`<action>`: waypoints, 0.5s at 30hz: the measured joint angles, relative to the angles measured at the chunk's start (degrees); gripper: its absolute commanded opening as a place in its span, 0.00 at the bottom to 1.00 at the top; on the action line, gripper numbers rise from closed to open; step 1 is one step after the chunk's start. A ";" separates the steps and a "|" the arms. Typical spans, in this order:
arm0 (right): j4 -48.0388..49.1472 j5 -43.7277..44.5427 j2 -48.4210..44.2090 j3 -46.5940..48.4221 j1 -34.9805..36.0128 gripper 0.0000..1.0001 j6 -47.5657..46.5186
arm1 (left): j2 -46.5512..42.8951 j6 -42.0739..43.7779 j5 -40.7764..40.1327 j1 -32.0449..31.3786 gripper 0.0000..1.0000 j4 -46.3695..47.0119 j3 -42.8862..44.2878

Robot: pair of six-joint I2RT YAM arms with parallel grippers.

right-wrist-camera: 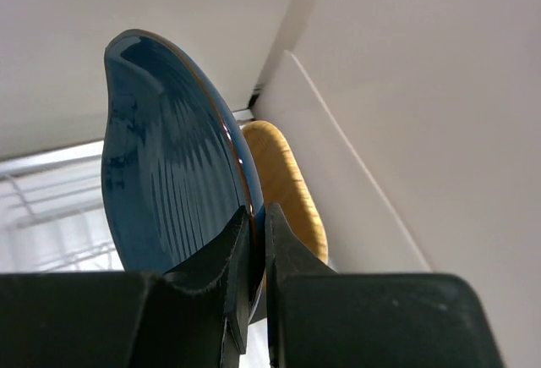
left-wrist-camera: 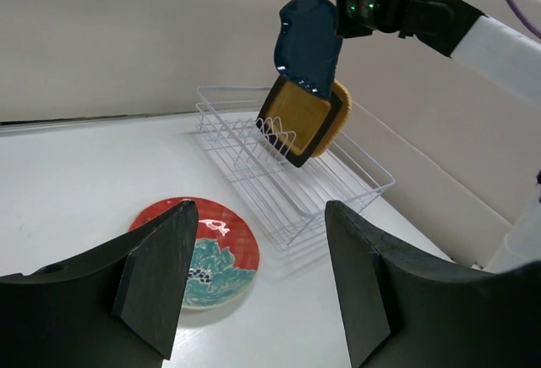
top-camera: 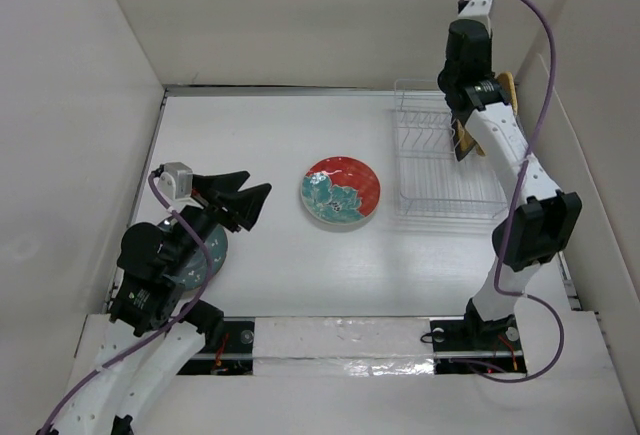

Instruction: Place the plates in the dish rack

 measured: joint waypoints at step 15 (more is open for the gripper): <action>1.57 5.90 11.72 2.29 -0.04 0.00 -15.32 | 0.13 0.50 -0.68 -2.45 0.59 -1.33 0.00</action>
